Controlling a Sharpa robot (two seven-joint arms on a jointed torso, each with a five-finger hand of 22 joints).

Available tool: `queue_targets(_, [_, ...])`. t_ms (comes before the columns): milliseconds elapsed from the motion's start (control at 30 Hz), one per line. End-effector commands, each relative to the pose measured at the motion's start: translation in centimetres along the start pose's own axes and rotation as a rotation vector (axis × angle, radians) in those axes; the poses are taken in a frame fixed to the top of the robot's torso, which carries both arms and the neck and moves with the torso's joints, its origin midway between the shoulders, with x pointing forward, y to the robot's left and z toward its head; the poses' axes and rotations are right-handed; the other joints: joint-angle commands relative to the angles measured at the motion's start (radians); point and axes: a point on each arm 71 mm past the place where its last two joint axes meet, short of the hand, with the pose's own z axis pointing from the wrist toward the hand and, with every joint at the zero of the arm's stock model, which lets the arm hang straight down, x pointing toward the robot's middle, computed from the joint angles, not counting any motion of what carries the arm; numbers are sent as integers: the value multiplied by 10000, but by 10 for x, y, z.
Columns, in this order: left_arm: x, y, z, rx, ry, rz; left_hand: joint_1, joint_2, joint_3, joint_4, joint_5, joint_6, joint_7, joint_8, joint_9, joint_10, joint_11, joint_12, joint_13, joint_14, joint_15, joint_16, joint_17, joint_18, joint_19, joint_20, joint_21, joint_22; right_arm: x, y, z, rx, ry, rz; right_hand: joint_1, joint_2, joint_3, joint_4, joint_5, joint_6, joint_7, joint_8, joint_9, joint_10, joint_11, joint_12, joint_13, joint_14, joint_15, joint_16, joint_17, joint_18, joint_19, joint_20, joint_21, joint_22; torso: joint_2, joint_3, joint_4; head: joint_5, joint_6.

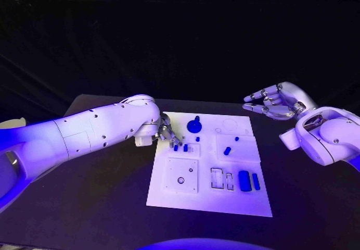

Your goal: Assemble the parts on the task board

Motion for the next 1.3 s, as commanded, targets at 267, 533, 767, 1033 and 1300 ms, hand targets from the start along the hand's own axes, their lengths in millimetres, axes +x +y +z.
queue_targets(267, [-8, 5, -5, 687, -957, -2231, 366, 31, -897, 396, -1250, -481, 237, -278, -57, -615, 208, -1046, -1139, 1054, 35, 31, 2629, -13, 633, -7, -837, 2105, 0, -1, 1, -53, 61, -40, 59, 82, -73, -36, 62, -91, 14, -47, 8, -71, 51, -108, 1438, 927, 33, -60, 2094, 141, 579, 12, -80, 1935, -3, 7, 14, -43, 92])
queue_targets(533, [-12, 5, -11, 2380, -1769, -3781, 927, 557, -2034, 498, -2525, -1464, 663, -694, -365, -2682, 577, -4131, -4382, 795, 301, -447, 1851, 491, -100, 208, -3773, 1219, 1, -1, 1, -42, 78, -39, 62, 85, -76, -38, 66, -93, 15, -48, 8, -86, 52, -140, 1422, 925, 33, -67, 2085, 143, 574, 12, -87, 1926, 5, 12, -10, -89, 176])
queue_targets(767, [-15, -5, -24, 5830, -3858, -4259, 4420, 1078, -657, -661, -2438, -2847, 1597, -1564, -1422, -5053, 1538, -6614, -6189, -2723, 1012, -5782, -4369, 1263, -2819, 898, -10657, -1602, 0, -3, 2, -3, 65, -27, 85, 99, -104, -46, 86, -114, 24, -54, 8, -196, 59, -372, 1309, 895, 39, -166, 1970, 183, 485, 18, -208, 1790, -3, 17, 10, -309, 322])
queue_targets(1033, [-4, -28, -27, 7328, -5047, -1642, 4957, 167, 1023, -961, -2584, -2204, 1501, -2682, -3419, -4220, 1470, -8923, -8963, -1180, 977, -5312, -4105, 1406, -1573, 880, -11051, -2535, 3, -4, 3, -1, 116, 14, 178, 198, -240, -51, 110, -154, 25, -47, 23, -634, 53, -1406, 752, 811, 35, -441, 1668, 252, 333, 23, -429, 1553, 15, 12, -38, -390, 440])
queue_targets(1300, [1, -42, -14, 6806, -4982, 448, 4187, -118, 412, -778, -3198, -1586, 1472, -2865, -3958, -4307, 1543, -9285, -9561, -114, 1032, -3307, -2031, 1237, -576, 898, -9705, -2135, 5, -3, 3, -45, 174, 53, 210, 228, -289, -52, 127, -158, 21, -41, 31, -705, 47, -1621, 618, 802, 29, -484, 1626, 261, 315, 17, -463, 1520, 27, 26, -19, -466, 480])
